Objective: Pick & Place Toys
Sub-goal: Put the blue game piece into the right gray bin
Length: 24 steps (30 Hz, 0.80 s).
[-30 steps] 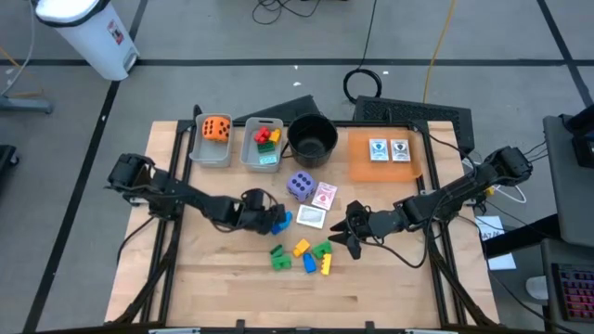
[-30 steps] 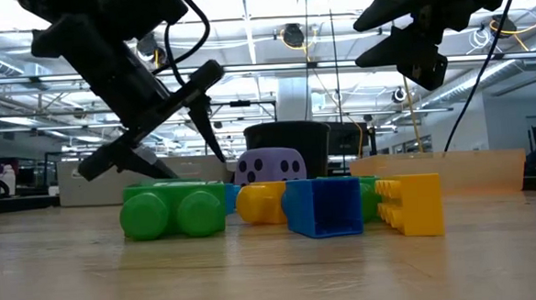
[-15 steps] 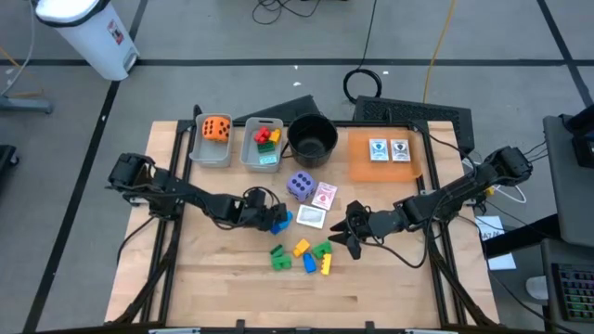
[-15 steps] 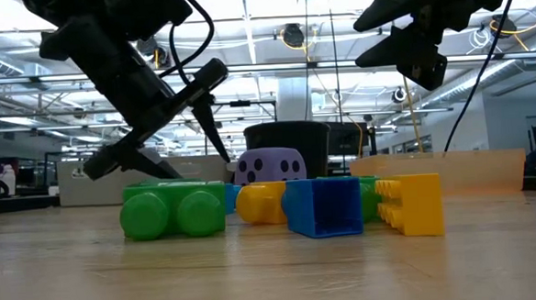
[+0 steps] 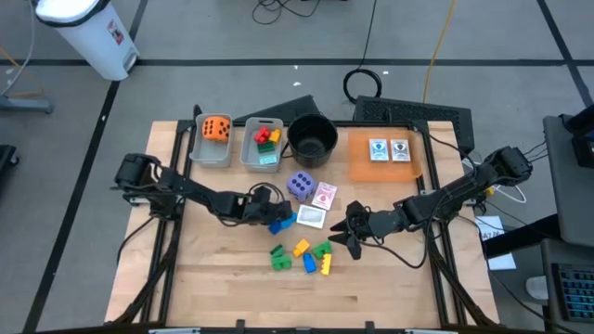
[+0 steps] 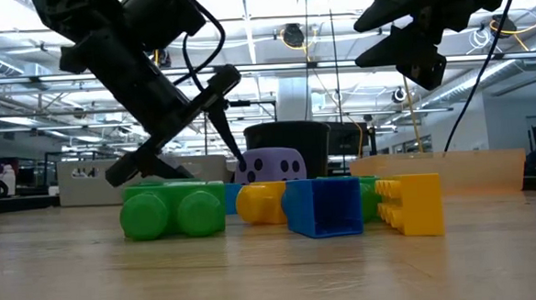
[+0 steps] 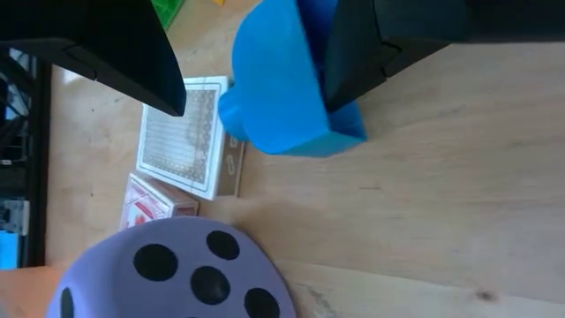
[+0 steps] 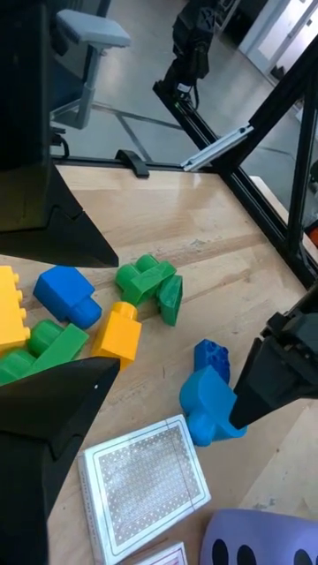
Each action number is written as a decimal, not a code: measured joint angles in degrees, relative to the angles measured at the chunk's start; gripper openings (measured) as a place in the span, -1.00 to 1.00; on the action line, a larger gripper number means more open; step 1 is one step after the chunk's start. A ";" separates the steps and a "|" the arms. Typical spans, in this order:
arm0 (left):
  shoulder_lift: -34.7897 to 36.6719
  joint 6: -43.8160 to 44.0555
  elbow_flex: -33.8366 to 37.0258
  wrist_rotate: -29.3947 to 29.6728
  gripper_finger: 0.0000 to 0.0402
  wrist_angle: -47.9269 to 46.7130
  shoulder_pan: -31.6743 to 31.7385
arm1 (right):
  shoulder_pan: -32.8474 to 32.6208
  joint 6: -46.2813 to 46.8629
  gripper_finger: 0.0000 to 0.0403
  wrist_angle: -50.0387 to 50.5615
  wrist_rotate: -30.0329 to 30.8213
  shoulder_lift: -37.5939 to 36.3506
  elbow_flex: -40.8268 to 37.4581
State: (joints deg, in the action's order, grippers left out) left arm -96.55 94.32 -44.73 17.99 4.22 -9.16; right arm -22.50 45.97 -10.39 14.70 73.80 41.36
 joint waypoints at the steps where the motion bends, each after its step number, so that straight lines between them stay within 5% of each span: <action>1: -0.16 0.00 0.00 -0.04 0.34 0.49 0.14 | 0.00 -0.12 -0.16 0.00 0.00 0.00 0.00; 14: -0.29 -1.24 0.00 -0.49 0.32 2.00 0.18 | -0.11 -0.17 -0.16 -0.04 -0.02 0.00 0.00; 24: -0.29 -2.47 0.00 -0.79 -0.14 3.16 0.18 | -0.11 -0.17 -0.16 -0.04 -0.04 0.00 0.00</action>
State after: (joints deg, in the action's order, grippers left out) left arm -96.84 91.85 -44.73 17.21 7.38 -8.97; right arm -22.61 45.80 -10.44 14.66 73.80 41.36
